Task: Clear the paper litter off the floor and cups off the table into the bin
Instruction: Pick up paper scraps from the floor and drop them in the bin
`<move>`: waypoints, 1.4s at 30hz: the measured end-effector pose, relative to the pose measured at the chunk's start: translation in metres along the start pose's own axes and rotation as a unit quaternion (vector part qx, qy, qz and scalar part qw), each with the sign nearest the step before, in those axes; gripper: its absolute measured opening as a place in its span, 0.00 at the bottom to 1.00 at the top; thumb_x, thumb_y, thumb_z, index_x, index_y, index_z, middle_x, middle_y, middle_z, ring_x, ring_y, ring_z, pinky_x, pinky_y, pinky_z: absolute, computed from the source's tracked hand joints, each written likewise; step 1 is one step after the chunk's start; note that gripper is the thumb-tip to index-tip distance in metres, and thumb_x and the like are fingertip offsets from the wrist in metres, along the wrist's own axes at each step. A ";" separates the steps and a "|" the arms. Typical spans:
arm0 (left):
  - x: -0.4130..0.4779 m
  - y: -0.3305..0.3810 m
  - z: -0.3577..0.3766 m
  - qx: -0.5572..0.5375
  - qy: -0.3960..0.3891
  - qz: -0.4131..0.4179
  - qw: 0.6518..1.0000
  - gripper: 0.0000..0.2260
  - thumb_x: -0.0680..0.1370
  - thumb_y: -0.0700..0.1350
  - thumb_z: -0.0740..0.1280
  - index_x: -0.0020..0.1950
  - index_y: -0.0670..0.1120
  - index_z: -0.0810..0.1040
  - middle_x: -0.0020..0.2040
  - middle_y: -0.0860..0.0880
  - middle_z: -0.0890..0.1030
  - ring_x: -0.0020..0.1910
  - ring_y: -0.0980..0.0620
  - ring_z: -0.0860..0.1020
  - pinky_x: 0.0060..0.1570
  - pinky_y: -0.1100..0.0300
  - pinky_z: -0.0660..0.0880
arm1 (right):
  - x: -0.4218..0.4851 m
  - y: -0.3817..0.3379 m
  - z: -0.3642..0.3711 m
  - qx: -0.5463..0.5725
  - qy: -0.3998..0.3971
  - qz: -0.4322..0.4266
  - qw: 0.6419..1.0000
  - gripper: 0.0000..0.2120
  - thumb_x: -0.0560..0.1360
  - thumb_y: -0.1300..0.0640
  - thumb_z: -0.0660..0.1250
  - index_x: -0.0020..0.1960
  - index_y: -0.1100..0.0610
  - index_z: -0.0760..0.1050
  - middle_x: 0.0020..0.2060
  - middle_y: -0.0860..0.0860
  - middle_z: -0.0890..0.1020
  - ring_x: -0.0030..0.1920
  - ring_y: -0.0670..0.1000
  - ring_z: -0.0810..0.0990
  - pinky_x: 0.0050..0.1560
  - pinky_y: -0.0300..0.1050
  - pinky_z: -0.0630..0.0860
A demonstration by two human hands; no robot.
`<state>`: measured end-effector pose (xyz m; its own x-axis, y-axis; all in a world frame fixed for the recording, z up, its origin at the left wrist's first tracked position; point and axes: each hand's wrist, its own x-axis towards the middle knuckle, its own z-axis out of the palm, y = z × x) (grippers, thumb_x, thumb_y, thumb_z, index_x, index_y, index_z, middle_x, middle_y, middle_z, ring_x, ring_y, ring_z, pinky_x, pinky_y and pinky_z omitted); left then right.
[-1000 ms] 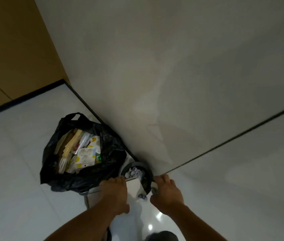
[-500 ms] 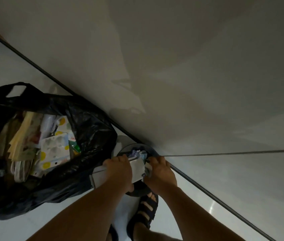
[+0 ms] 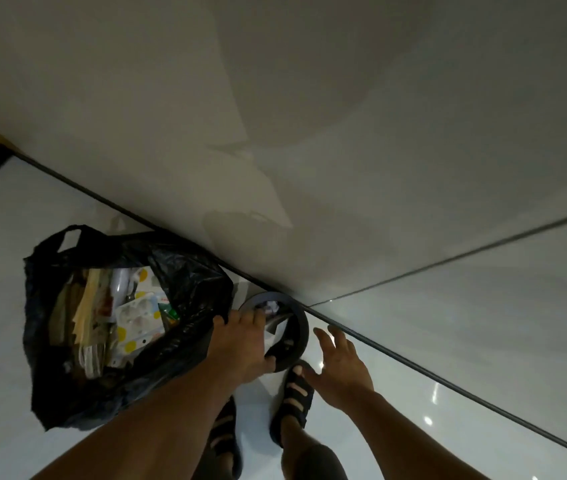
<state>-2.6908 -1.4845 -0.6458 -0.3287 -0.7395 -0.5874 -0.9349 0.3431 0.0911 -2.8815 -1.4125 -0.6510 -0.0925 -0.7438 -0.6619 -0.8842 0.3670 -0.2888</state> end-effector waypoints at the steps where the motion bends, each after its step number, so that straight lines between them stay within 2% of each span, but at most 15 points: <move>1: -0.011 0.005 -0.015 -0.001 0.006 0.011 1.000 0.43 0.68 0.68 0.60 0.76 0.47 0.53 0.73 0.45 0.63 0.69 0.42 0.62 0.65 0.42 0.61 | -0.014 -0.004 -0.014 -0.002 0.013 -0.001 1.000 0.37 0.76 0.39 0.64 0.79 0.44 0.49 0.79 0.48 0.50 0.78 0.54 0.53 0.70 0.52 0.66; 7: -0.077 0.035 -0.091 0.021 0.062 0.113 0.991 0.39 0.70 0.65 0.61 0.76 0.48 0.55 0.73 0.47 0.63 0.71 0.44 0.62 0.66 0.44 0.61 | -0.112 -0.025 -0.070 0.019 0.101 0.036 0.994 0.38 0.75 0.39 0.65 0.78 0.45 0.51 0.78 0.49 0.52 0.77 0.55 0.55 0.70 0.54 0.67; 13: -0.145 0.075 -0.141 0.083 0.068 0.214 0.971 0.40 0.71 0.66 0.60 0.77 0.48 0.54 0.73 0.48 0.63 0.70 0.45 0.62 0.66 0.47 0.61 | -0.230 -0.019 -0.089 0.062 0.155 0.116 0.979 0.38 0.75 0.38 0.64 0.78 0.46 0.52 0.78 0.51 0.54 0.76 0.56 0.57 0.69 0.56 0.67; 17: -0.195 0.135 -0.152 0.157 0.080 0.307 0.935 0.38 0.72 0.67 0.58 0.76 0.48 0.55 0.73 0.48 0.64 0.69 0.45 0.63 0.64 0.45 0.62 | -0.313 0.010 -0.085 0.100 0.214 0.186 0.954 0.37 0.75 0.37 0.64 0.78 0.46 0.52 0.77 0.51 0.55 0.75 0.56 0.59 0.66 0.55 0.70; 21: -0.246 0.219 -0.150 0.193 0.091 0.397 0.893 0.38 0.73 0.67 0.57 0.77 0.49 0.53 0.75 0.47 0.61 0.71 0.45 0.61 0.66 0.45 0.61 | -0.394 0.051 -0.061 0.139 0.264 0.263 0.917 0.37 0.74 0.37 0.63 0.78 0.45 0.52 0.77 0.50 0.55 0.75 0.55 0.58 0.65 0.54 0.71; 29: -0.377 0.377 -0.079 0.231 0.088 0.518 0.819 0.38 0.72 0.69 0.55 0.77 0.52 0.54 0.76 0.50 0.60 0.73 0.47 0.58 0.69 0.45 0.57 | -0.571 0.144 0.041 0.182 0.292 0.417 0.841 0.39 0.75 0.32 0.57 0.79 0.46 0.49 0.78 0.52 0.52 0.77 0.57 0.52 0.70 0.58 0.62; 37: -0.518 0.493 0.039 0.278 0.037 0.605 0.745 0.37 0.73 0.68 0.55 0.77 0.52 0.54 0.77 0.50 0.58 0.75 0.48 0.56 0.71 0.45 0.55 | -0.736 0.217 0.153 0.258 0.306 0.519 0.755 0.38 0.75 0.32 0.58 0.79 0.46 0.50 0.78 0.51 0.52 0.77 0.56 0.53 0.70 0.58 0.61; 42: -0.584 0.561 0.097 0.320 0.025 0.655 0.684 0.36 0.74 0.67 0.55 0.77 0.51 0.55 0.77 0.50 0.59 0.74 0.47 0.58 0.70 0.45 0.57 | -0.805 0.250 0.216 0.323 0.316 0.575 0.682 0.38 0.75 0.32 0.59 0.78 0.46 0.51 0.78 0.51 0.52 0.76 0.57 0.54 0.69 0.57 0.63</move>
<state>-3.0106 -0.8039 -0.3294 -0.8470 0.4316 -0.3102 0.4109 0.9020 0.1328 -2.9288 -0.6017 -0.3401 -0.9142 0.2253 -0.3368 0.3063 0.9283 -0.2106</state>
